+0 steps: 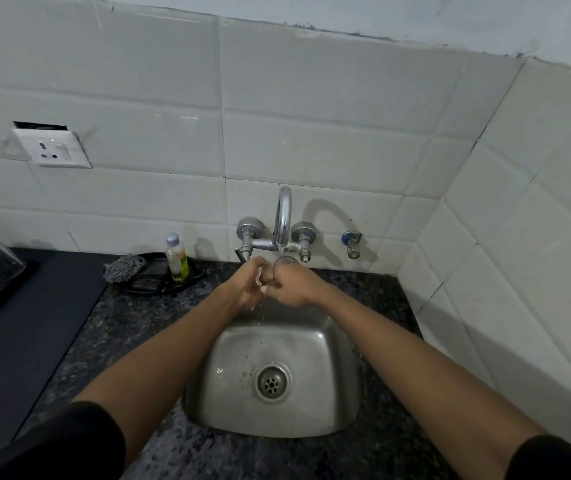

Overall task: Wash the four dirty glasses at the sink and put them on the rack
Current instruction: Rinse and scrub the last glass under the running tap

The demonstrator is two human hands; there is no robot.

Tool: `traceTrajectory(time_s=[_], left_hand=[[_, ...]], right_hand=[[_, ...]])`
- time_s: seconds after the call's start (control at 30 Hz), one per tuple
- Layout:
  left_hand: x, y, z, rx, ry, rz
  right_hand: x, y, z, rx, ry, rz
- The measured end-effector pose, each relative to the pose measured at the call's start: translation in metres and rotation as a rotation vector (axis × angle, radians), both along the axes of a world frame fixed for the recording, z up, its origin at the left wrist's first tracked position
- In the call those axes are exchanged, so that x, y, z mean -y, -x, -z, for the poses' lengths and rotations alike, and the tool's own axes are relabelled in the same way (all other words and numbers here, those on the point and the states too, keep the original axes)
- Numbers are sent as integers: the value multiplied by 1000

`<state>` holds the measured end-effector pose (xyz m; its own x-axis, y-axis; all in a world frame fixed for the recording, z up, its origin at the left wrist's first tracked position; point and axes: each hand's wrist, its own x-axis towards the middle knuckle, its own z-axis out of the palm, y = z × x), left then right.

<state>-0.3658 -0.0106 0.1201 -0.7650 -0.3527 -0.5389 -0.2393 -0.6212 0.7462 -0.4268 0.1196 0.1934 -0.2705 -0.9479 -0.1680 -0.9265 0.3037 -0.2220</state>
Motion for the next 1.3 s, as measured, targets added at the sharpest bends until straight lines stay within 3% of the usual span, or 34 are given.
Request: traceTrajectory(time_s=[0.13,0.27,0.4,0.6,0.83,0.97,1.1,1.2,1.3], left_hand=[[0,-6,0,-69,-72,-27],[0,-4,-9,-17,32,12],[-2,-3,-8,-77,-20,-167],[4,-6,-14,41,-4,43],[-3,-5,-13,72,26,-12],[1,0,-15,39,96,98],[1,0,-14,-26,30,-17],[2,-1,-6,-86,-56,-40],[0,-1,-13,-73,-12,38]], right_hand=[[-3,5,-6,20,-65,-28],[-6,2,-3,-58,-38,-1],[0,-7,0,202,89,72],[-12,5,-6,-22,50,-24],[-6,7,-4,42,-16,-66],[-6,2,-1,-198,-17,-80],[-1,-5,4,58,102,-24],[-1,1,-1,-30,150,-3],[-6,9,1,-142,49,-42]])
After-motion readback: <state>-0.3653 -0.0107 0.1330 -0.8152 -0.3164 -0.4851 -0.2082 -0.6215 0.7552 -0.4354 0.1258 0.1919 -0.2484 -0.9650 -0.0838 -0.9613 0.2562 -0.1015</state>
